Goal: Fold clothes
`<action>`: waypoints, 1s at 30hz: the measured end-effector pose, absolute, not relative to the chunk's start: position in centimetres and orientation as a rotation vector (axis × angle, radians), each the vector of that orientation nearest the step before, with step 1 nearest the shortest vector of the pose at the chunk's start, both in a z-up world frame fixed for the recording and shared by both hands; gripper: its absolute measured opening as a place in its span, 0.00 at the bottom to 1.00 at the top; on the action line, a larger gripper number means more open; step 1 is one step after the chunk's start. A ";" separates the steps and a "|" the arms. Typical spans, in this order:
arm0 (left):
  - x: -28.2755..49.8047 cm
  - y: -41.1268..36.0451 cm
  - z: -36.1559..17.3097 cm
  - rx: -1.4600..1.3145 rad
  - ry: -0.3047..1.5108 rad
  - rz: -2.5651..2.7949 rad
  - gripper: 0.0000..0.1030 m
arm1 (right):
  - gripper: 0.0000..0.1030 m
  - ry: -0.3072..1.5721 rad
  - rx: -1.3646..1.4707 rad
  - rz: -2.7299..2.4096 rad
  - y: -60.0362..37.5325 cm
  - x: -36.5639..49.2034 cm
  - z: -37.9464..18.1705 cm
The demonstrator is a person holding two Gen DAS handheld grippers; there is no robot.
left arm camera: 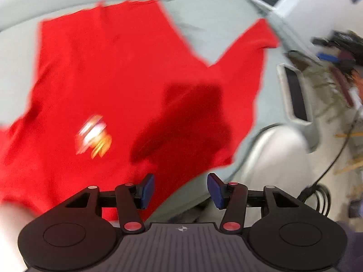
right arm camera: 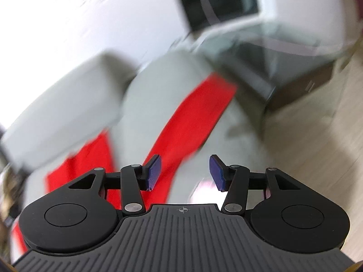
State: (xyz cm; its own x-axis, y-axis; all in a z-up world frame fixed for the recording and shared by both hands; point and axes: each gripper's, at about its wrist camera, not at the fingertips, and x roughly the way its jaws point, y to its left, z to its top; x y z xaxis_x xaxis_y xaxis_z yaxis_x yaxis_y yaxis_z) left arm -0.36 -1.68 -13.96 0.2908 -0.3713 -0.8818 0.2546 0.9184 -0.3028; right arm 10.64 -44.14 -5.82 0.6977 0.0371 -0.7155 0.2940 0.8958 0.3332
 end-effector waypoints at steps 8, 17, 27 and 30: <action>-5.1 5.4 -18.1 -0.431 1.165 -0.124 0.47 | 0.51 1.090 0.700 0.065 -36.0 4.6 -16.3; -3.1 5.1 -20.6 -0.483 1.103 -0.068 0.46 | 0.47 1.029 0.572 -0.104 -33.6 5.7 -20.2; -2.6 4.4 -20.4 -0.339 1.163 -0.094 0.11 | 0.04 0.975 0.426 -0.095 -32.3 3.5 -19.9; -3.0 4.2 -20.9 -0.323 1.192 -0.097 0.10 | 0.04 1.023 0.326 -0.131 -31.8 1.5 -18.2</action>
State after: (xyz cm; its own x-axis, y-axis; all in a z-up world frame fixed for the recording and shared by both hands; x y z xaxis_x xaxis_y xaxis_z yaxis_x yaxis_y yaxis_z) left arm -3.03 4.22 -20.86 0.3720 -0.2429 -0.8959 -0.0949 0.9501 -0.2970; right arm 1.48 -31.76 -18.19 0.5184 0.0443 -0.8540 0.2581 0.9440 0.2057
